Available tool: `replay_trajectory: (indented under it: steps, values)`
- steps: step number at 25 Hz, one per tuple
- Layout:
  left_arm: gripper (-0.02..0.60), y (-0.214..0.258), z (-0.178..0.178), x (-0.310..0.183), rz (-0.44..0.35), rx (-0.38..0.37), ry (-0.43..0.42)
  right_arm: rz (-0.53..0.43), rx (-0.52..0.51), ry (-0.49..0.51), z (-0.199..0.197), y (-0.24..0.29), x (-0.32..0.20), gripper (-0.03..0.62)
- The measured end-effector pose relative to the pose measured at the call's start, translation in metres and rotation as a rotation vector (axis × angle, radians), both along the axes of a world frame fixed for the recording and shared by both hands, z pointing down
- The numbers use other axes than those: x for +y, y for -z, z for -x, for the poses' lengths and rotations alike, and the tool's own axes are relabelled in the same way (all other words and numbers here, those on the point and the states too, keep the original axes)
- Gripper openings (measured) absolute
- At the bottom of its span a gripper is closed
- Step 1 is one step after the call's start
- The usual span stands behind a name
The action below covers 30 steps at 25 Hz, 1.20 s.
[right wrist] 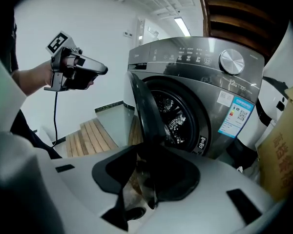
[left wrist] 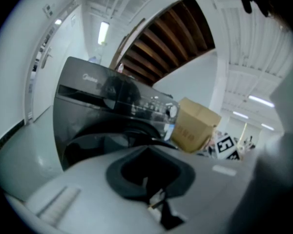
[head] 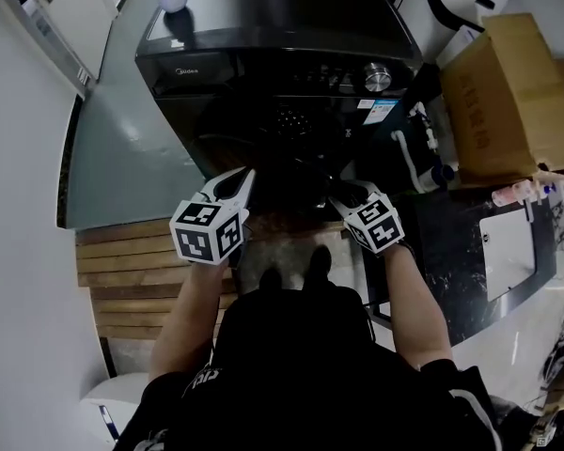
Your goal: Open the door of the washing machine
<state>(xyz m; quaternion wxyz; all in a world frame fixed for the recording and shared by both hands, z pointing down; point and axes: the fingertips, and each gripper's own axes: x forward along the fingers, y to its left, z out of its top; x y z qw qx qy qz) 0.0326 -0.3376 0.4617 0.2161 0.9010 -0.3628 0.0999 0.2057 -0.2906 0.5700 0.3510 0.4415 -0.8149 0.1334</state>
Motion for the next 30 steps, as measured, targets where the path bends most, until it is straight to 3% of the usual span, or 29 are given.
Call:
replay_trajectory:
  steps: [11,13,15,20,25,30]
  values:
    - [0.018,-0.007,-0.010,0.019,0.013,0.035,0.015,-0.009,-0.004,-0.031,0.014,0.000,0.021,0.117]
    - [0.055,-0.008,-0.011,0.024,0.021,0.031,0.038,-0.005,0.000,-0.018,0.019,0.001,0.029,0.109]
    - [0.122,-0.011,-0.015,0.033,0.031,0.029,0.058,0.005,0.000,0.015,0.026,0.001,0.040,0.098]
    - [0.190,-0.019,-0.028,0.061,0.042,0.009,0.086,-0.011,0.035,0.124,0.050,-0.003,0.074,0.072]
    - [0.199,-0.030,-0.041,0.098,0.046,-0.041,0.064,-0.040,-0.004,0.204,0.074,0.004,0.112,0.060]
    - [0.202,-0.041,-0.033,0.120,0.047,-0.095,0.127,-0.052,-0.025,0.311,0.097,0.013,0.156,0.011]
